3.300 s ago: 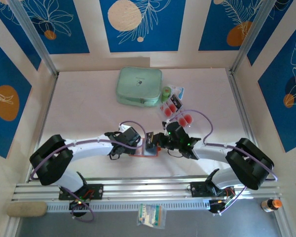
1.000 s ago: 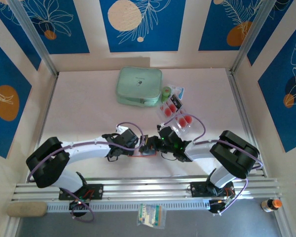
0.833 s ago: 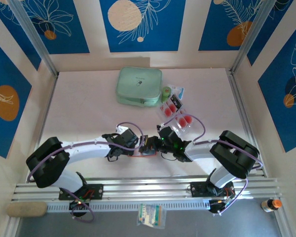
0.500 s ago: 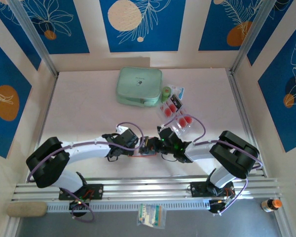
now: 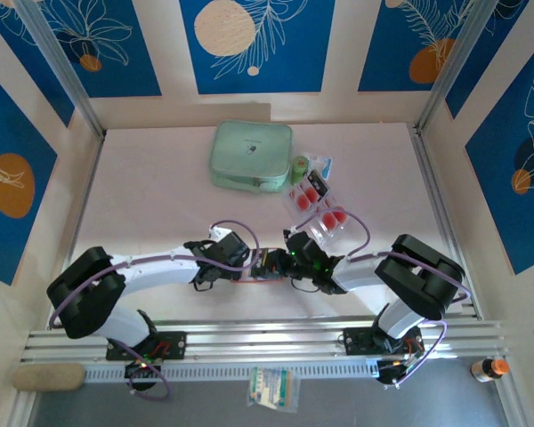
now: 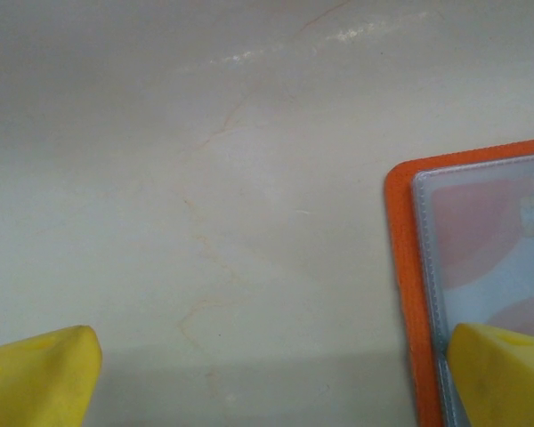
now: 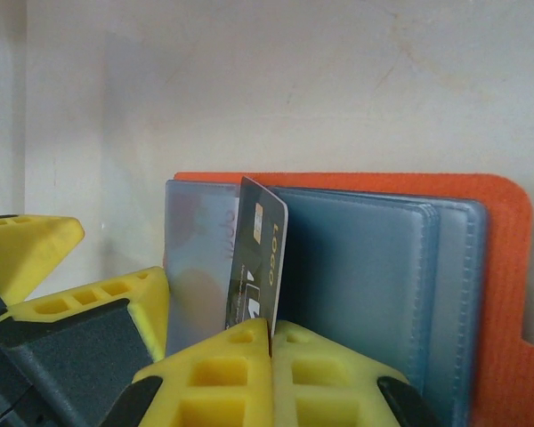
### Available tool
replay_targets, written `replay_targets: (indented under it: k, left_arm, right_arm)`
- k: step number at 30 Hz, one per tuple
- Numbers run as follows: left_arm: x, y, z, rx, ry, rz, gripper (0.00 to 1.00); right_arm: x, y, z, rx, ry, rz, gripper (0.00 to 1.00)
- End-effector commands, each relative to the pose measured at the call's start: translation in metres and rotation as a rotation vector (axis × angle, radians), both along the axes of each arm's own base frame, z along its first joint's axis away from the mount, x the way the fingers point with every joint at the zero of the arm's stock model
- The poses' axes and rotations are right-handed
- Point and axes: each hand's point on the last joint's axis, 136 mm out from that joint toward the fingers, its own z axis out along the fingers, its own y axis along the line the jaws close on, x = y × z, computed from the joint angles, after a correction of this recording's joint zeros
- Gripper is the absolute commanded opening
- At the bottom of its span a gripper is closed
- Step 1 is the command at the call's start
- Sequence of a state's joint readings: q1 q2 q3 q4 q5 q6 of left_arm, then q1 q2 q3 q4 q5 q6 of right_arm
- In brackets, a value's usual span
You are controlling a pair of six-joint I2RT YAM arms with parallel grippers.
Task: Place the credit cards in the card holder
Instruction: Insert the credit card into the card slot.
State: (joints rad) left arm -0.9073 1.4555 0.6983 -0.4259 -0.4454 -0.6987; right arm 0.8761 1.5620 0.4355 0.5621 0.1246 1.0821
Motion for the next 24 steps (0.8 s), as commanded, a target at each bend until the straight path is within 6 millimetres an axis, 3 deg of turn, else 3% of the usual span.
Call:
replay_targets:
  k: [1, 24]
  left_arm:
    - [-0.0063, 0.0098, -0.0047, 0.030, 0.018, 0.007, 1.00]
    - [-0.0064, 0.0106, -0.0049, 0.033, 0.017, 0.007, 1.00]
  right_arm:
    - [-0.0116, -0.0060, -0.0192, -0.055, 0.055, 0.015, 0.00]
    - [-0.0196, -0.0124, -0.0218, -0.072, 0.075, 0.027, 0.00]
